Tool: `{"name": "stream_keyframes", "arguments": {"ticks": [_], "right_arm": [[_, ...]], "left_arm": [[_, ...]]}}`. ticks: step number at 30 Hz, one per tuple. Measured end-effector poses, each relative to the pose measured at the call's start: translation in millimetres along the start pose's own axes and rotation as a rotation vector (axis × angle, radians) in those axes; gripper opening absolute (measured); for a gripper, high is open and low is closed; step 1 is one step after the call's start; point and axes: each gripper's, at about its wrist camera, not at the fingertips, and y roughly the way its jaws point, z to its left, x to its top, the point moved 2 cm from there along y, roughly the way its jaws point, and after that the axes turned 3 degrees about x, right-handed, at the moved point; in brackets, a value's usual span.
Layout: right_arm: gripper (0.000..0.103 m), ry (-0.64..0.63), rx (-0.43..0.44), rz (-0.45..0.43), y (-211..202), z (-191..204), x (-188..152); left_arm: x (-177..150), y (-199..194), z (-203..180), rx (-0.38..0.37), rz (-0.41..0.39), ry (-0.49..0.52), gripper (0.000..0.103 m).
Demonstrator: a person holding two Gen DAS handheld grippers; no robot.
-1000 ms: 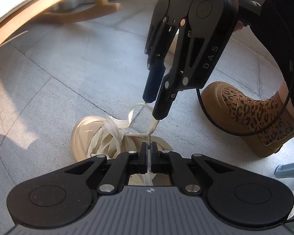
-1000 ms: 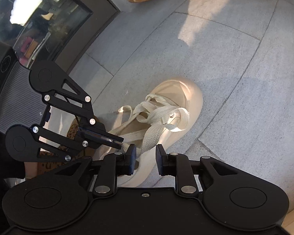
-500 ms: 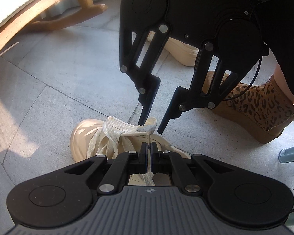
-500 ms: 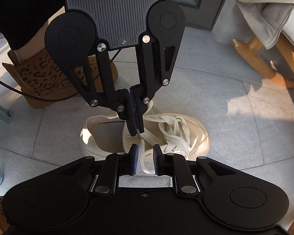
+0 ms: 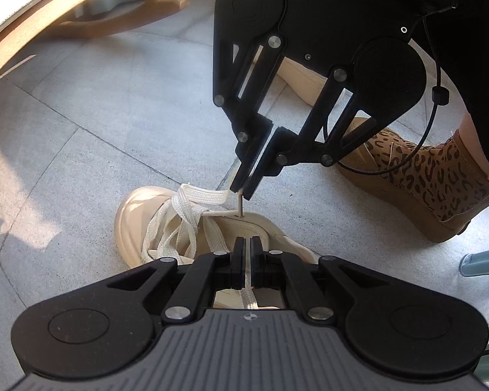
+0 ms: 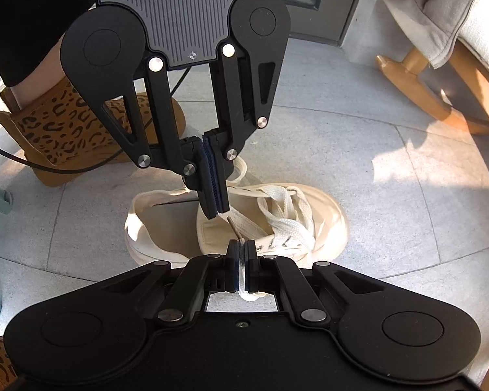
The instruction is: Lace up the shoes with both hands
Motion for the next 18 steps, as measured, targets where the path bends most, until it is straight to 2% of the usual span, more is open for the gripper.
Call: {"name": "stream_keyframes", "arguments": {"ticks": [6,15,18], "right_arm": [[0.001,0.016,-0.053,0.06,14.8,-12.2,-10.7],[0.001,0.057,-0.035,0.068,31.3,-14.3,-14.4],[0.001,0.063,-0.031,0.064,33.2,-12.6,-14.3]], "left_arm": [[5.5,5.3,7.0,0.026,-0.005,-0.018,0.002],[7.5,20.9,14.3,0.022,-0.005,-0.037,0.004],[6.7,24.0,15.6,0.027,0.001,-0.044,0.007]]}}
